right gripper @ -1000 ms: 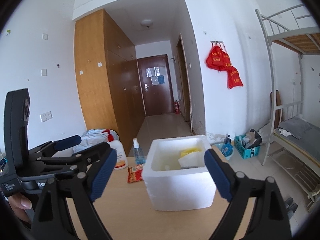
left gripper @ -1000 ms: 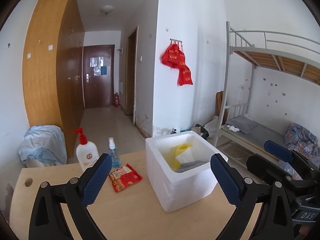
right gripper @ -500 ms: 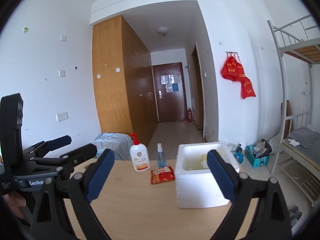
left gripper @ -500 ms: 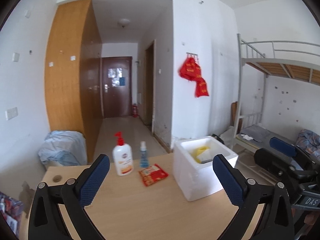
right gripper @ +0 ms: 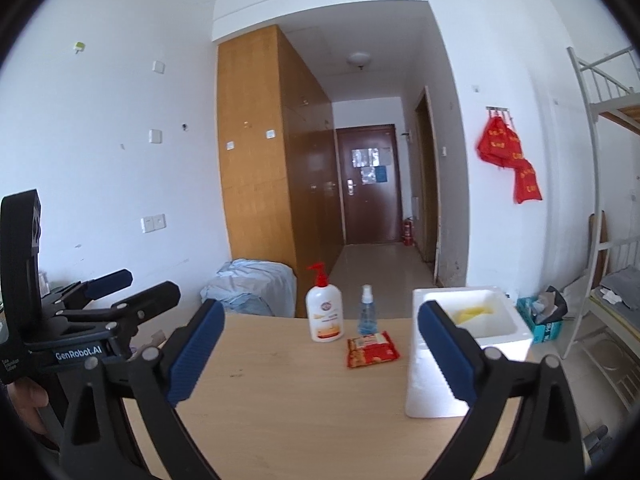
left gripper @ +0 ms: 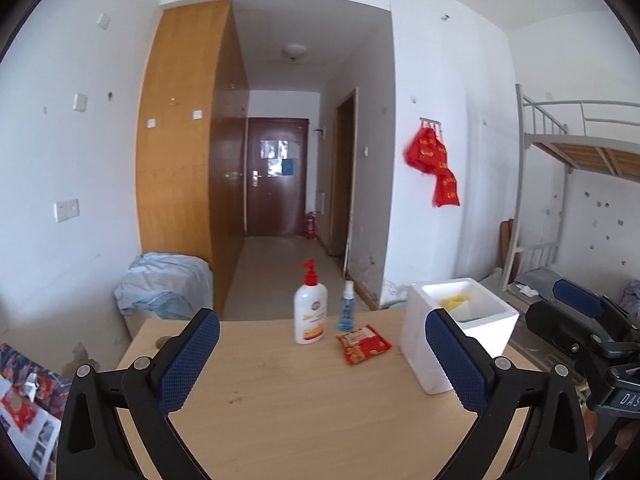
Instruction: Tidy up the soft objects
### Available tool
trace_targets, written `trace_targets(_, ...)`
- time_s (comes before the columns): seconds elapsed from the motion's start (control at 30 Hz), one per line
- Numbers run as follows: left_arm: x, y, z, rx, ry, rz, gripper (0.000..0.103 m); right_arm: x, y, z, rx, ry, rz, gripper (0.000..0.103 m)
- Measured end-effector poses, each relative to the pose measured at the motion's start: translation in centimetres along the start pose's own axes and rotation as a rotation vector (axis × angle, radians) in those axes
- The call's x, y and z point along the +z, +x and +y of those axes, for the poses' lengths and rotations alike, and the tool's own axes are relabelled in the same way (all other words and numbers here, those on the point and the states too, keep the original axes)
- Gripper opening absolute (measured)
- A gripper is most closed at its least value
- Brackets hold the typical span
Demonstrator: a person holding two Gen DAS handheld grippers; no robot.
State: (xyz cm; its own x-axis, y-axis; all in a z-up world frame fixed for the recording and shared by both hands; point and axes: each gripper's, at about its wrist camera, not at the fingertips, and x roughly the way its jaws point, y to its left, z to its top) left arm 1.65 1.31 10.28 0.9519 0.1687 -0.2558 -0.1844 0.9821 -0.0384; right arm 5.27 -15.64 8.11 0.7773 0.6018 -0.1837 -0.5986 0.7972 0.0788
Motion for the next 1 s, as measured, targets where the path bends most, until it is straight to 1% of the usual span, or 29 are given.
trace_targets(0.23, -1.3, -2.4, 2.1, 0.045, -0.023, -0.044, 0.103, -0.9, 0.5, 2.8, 0.056, -0.036, 0.009, 0.103)
trace_targets(0.4, -2.5, -3.8, 3.4, 0.1, -0.035, -0.073, 0.103, -1.8, 1.0, 3.9, 0.075, -0.037, 0.031, 0.103)
trace_targets(0.5, -3.4, -4.0, 4.2, 0.106, -0.058, -0.062, 0.103, -2.4, 1.0, 4.5, 0.088, -0.04, 0.03, 0.103)
trace_targets(0.6, -4.2, -3.8, 4.4, 0.122, -0.06, -0.057, 0.103, -3.0, 1.1, 5.1, 0.095, -0.055, 0.029, 0.103)
trace_targets(0.7, -5.1, -3.7, 4.5, 0.147, -0.058, -0.051, 0.103, -3.7, 1.1, 5.4, 0.084, -0.056, 0.025, 0.103)
trace_targets(1.0, -7.6, -2.6, 5.2, 0.168, -0.075, -0.017, 0.103, -5.6, 1.7, 5.7, 0.062, -0.048, 0.046, 0.103)
